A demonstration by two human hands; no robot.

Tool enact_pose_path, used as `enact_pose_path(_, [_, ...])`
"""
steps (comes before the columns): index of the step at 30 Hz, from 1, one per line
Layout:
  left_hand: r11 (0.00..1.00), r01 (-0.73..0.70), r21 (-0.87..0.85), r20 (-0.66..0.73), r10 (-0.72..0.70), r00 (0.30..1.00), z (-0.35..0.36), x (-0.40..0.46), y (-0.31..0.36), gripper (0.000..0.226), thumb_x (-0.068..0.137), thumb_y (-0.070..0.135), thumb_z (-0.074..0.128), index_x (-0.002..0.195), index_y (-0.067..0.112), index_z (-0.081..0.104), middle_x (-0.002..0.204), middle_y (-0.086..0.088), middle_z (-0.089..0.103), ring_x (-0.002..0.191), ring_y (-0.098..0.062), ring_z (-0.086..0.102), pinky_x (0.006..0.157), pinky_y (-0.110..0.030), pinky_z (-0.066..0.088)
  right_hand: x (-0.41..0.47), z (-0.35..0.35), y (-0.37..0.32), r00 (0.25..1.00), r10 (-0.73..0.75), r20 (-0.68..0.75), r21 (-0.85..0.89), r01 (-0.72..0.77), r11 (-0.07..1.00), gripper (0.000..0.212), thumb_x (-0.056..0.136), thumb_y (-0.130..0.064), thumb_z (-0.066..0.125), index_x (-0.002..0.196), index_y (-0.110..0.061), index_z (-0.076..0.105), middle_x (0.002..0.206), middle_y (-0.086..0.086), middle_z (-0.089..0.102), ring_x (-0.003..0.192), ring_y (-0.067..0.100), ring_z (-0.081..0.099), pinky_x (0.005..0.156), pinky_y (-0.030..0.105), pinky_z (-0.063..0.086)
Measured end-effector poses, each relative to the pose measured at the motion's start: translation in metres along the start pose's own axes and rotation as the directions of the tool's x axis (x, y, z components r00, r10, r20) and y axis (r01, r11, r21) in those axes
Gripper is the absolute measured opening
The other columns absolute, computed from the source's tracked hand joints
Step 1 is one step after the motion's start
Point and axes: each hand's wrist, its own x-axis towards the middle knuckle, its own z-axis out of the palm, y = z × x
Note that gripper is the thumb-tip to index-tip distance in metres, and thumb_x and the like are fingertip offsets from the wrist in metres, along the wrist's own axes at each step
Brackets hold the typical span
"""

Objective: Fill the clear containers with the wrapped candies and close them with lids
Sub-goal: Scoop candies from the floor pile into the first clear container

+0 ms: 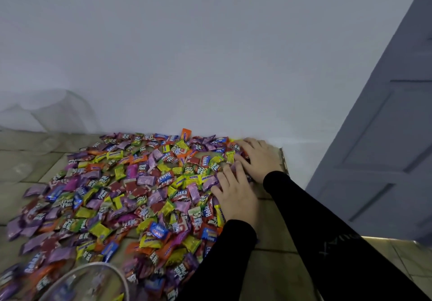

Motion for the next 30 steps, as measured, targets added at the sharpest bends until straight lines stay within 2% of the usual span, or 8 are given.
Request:
enact_pose_path(5, [1.0,0.026,-0.016,-0.147,-0.028,0.989,0.0,0.002,-0.006,0.04,0.076,0.021,0.05,0.111,0.018,0.068,0.094,-0.011,0.064,0.082,-0.03,0.059,0.061,-0.038,0.046,0.001,0.001,-0.006,0.999,-0.03,-0.013,0.04,0.03,0.999,0.036,0.099,-0.039,0.042,0.128,-0.025,0.057,0.113,0.004,0.058,0.106,0.022,0.054,0.086,0.03,0.038])
enact_pose_path(7, [0.998,0.042,-0.038,-0.129,-0.047,0.991,-0.005,0.002,-0.009,0.042,0.08,0.014,0.035,0.103,0.017,0.069,0.087,-0.011,0.062,0.077,-0.03,0.059,0.059,-0.037,0.046,-0.001,0.001,-0.012,0.999,-0.013,-0.032,0.11,0.017,0.994,0.034,0.099,-0.039,0.042,0.124,-0.024,0.061,0.109,0.002,0.063,0.102,0.02,0.057,0.079,0.024,0.036])
enact_pose_path(10, [0.995,0.052,-0.082,-0.089,-0.06,0.994,-0.015,0.002,-0.014,0.04,0.078,0.012,0.03,0.086,0.015,0.069,0.078,-0.01,0.061,0.07,-0.028,0.061,0.053,-0.035,0.048,-0.003,-0.001,-0.024,1.0,0.014,-0.016,0.224,-0.01,0.975,0.03,0.099,-0.041,0.043,0.11,-0.026,0.066,0.097,-0.005,0.067,0.091,0.012,0.059,0.074,0.02,0.034])
enact_pose_path(13, [0.993,0.046,-0.111,-0.129,-0.06,0.99,-0.023,0.003,-0.017,0.017,0.075,0.006,0.048,0.076,0.012,0.064,0.072,-0.009,0.06,0.064,-0.026,0.061,0.048,-0.032,0.048,-0.004,-0.002,-0.037,0.995,0.096,-0.043,0.298,-0.079,0.951,0.036,0.099,-0.038,0.043,0.064,-0.035,0.046,0.057,-0.009,0.048,0.056,0.002,0.044,0.059,0.025,0.029])
enact_pose_path(15, [0.988,0.049,-0.144,-0.111,-0.065,0.992,-0.026,0.002,-0.02,0.019,0.064,-0.003,0.071,0.075,0.011,0.063,0.072,-0.009,0.06,0.064,-0.026,0.061,0.049,-0.032,0.049,-0.004,-0.001,-0.043,0.983,0.176,-0.06,0.342,-0.145,0.928,0.045,0.099,-0.034,0.045,0.055,-0.029,0.036,0.05,-0.005,0.04,0.051,0.008,0.039,0.056,0.028,0.027])
enact_pose_path(20, [0.965,0.063,-0.256,-0.07,-0.083,0.994,-0.036,-0.005,-0.023,0.029,0.065,-0.01,0.072,0.084,0.009,0.061,0.081,-0.011,0.06,0.073,-0.028,0.06,0.061,-0.035,0.051,-0.015,-0.014,-0.056,0.961,0.27,-0.068,0.483,-0.205,0.851,0.049,0.096,-0.019,0.05,0.049,-0.024,0.035,0.042,-0.011,0.048,0.046,0.003,0.046,0.048,0.014,0.032])
enact_pose_path(25, [0.93,0.028,-0.366,-0.057,-0.052,0.997,-0.054,-0.014,-0.024,0.035,0.089,-0.009,0.04,0.117,0.006,0.053,0.112,-0.015,0.051,0.104,-0.03,0.047,0.09,-0.039,0.043,-0.029,-0.025,-0.067,0.937,0.349,-0.026,0.528,-0.284,0.8,0.043,0.09,-0.018,0.053,0.051,-0.02,0.035,0.049,-0.002,0.034,0.05,0.012,0.031,0.049,0.025,0.025])
enact_pose_path(30, [0.895,0.025,-0.445,-0.084,-0.069,0.994,-0.078,-0.028,-0.029,0.049,0.087,-0.012,0.038,0.131,0.008,0.045,0.122,-0.013,0.044,0.109,-0.029,0.039,0.093,-0.038,0.039,-0.046,-0.039,-0.085,0.91,0.406,-0.084,0.613,-0.274,0.741,0.048,0.089,-0.016,0.055,0.051,-0.021,0.027,0.05,-0.005,0.024,0.052,0.014,0.025,0.054,0.032,0.022])
